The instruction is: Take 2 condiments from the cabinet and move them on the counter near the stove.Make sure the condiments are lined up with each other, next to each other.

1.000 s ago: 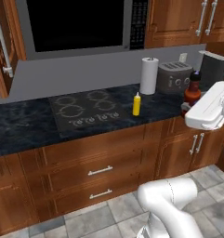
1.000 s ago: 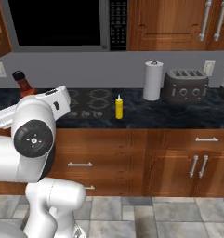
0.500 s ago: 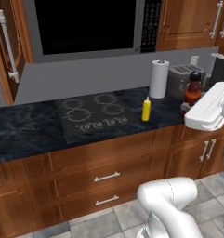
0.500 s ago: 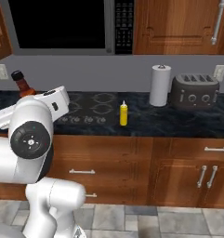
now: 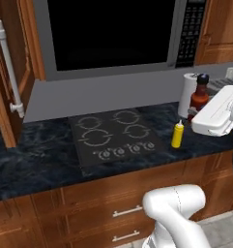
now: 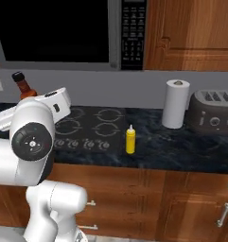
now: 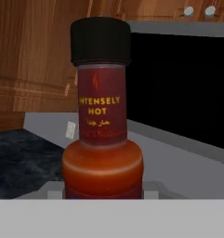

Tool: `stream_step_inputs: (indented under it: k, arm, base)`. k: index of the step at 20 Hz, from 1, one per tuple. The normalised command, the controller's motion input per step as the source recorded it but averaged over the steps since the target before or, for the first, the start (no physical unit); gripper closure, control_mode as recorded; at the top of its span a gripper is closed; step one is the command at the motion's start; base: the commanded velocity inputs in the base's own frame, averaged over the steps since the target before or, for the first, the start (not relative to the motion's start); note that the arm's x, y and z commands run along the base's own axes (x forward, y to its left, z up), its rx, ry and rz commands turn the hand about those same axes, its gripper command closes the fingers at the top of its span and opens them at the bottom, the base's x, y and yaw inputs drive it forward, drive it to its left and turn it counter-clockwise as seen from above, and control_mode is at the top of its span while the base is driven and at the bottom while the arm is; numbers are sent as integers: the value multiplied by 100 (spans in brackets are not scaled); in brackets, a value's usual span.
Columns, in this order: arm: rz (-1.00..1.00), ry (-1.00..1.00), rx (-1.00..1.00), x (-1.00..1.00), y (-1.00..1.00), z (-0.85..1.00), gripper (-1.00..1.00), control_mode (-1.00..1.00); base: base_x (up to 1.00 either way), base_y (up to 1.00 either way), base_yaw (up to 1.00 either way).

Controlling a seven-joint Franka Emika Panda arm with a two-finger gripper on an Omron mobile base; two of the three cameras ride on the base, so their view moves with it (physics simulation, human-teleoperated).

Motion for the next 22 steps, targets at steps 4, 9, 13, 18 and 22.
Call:
stream_step_inputs:
  k: [4,9,13,18,22]
  arm:
    - [0,0,0,0,0,0,100,100]
    - [0,0,0,0,0,0,100,100]
    - [0,0,0,0,0,0,100,100]
    - [0,0,0,0,0,0,100,100]
    - [0,0,0,0,0,0,100,100]
  base:
    - [72,0,12]
    - [65,-5,9]
    - [51,-20,4]
    - [41,-21,1]
    - [24,-6,0]
